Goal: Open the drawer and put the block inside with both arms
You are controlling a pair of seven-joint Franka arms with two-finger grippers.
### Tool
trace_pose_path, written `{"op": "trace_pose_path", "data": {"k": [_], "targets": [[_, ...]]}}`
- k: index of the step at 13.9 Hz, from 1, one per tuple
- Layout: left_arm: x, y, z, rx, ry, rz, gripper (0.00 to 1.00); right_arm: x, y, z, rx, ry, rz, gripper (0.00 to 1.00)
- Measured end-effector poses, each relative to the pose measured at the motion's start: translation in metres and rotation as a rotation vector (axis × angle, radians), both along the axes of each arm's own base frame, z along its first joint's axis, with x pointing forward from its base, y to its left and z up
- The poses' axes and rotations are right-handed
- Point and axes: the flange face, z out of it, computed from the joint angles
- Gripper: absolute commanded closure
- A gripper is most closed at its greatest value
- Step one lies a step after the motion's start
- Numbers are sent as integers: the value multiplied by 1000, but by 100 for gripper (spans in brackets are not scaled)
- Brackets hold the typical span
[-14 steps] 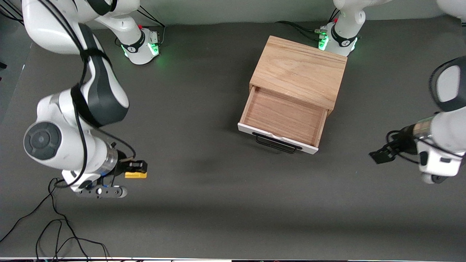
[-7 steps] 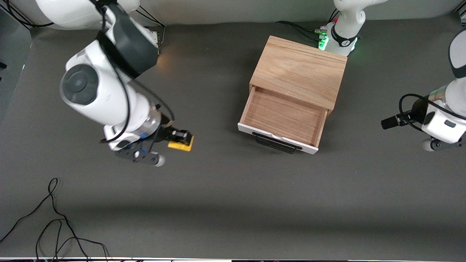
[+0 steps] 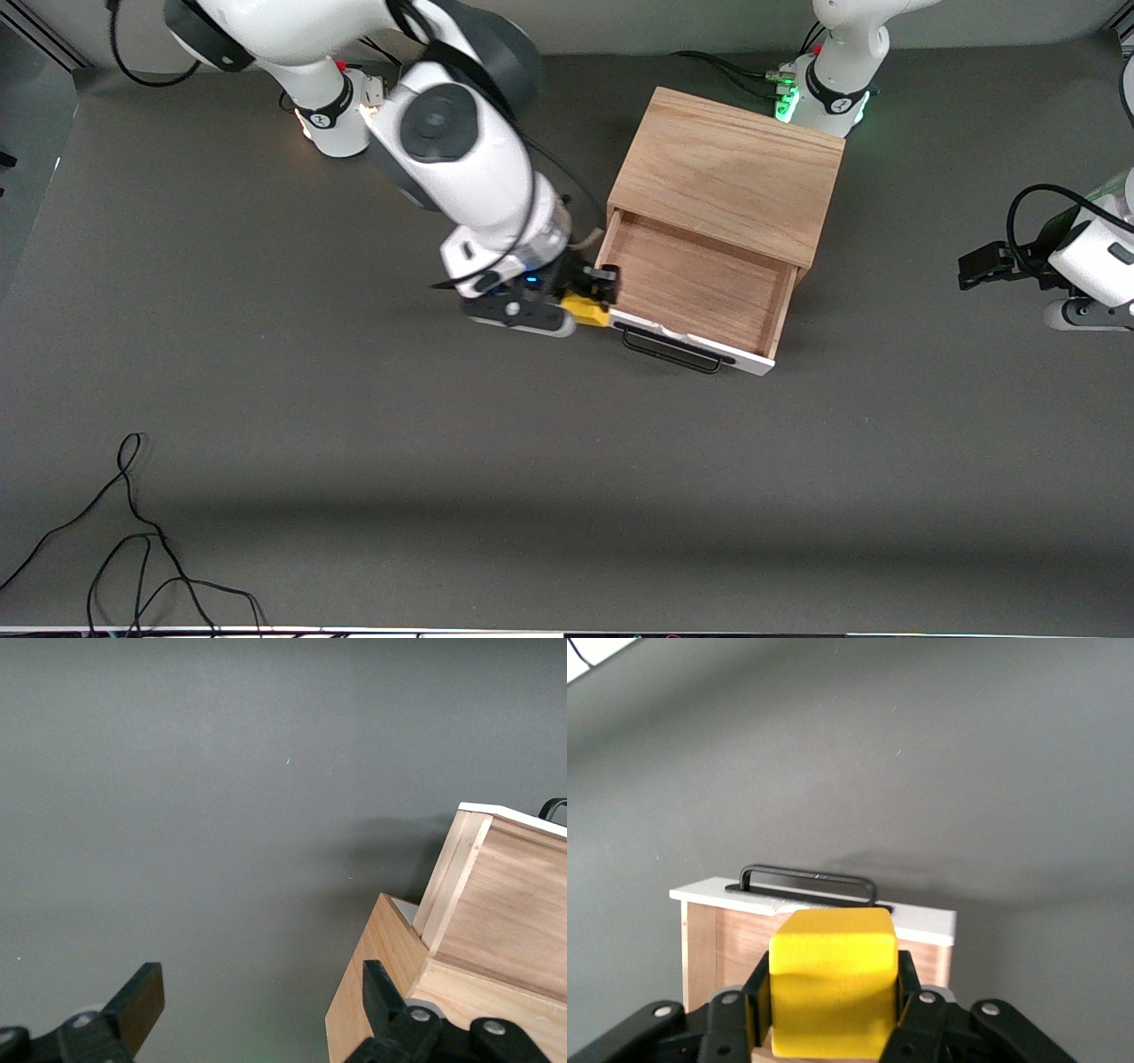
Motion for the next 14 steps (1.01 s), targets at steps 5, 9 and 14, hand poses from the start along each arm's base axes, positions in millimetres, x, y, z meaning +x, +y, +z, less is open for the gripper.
{"op": "trace_pose_path", "data": {"k": [5,9,14], "targets": [[-3,-4,9,4,-24,-4,0,-70,98,-102,-69,8,24,90],[-3,-3,16,6,-48,-4,0,-106,127,-125,-106,15,27,87],[-1,-3,27,14,-80,-5,0,-108,127,-160,-163,13,40,80]]}}
